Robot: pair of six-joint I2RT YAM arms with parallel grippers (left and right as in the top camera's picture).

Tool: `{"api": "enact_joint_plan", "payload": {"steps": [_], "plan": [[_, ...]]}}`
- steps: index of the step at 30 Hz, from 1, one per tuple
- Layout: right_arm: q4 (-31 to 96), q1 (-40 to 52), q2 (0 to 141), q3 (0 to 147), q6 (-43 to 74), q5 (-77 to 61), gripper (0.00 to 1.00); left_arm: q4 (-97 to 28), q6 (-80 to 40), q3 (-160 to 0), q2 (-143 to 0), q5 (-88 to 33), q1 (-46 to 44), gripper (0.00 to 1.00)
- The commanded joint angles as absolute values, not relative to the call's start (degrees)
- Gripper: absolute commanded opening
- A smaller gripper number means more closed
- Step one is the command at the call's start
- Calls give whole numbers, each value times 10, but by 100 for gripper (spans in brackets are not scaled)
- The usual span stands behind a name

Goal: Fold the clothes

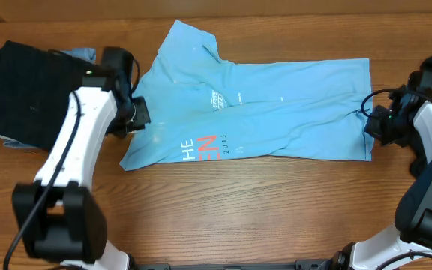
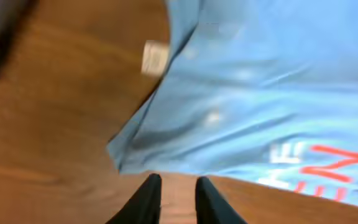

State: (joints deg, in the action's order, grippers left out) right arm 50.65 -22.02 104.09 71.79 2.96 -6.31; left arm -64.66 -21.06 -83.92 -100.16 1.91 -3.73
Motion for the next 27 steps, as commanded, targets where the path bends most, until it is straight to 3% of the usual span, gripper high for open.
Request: {"api": "enact_joint_plan", "payload": {"steps": [1, 4, 11, 15, 22, 27], "plan": [[448, -218, 1037, 667, 25, -129, 4, -611, -178, -811, -1029, -32, -39, 15], [357, -216, 1037, 619, -5, -196, 4, -559, -135, -778, -1055, -89, -39, 5], [245, -183, 1039, 556, -16, -181, 4, -507, -111, -770, -1104, -106, -43, 4], [247, -157, 1053, 533, -15, -113, 4, -506, -111, -770, -1141, -101, -57, 4], [227, -147, 1075, 472, -5, -109, 4, -498, -134, -769, -1210, -81, -78, 4], [321, -147, 1075, 469, 78, -102, 4, -542, -194, -770, -1210, -14, -78, 4]]}}
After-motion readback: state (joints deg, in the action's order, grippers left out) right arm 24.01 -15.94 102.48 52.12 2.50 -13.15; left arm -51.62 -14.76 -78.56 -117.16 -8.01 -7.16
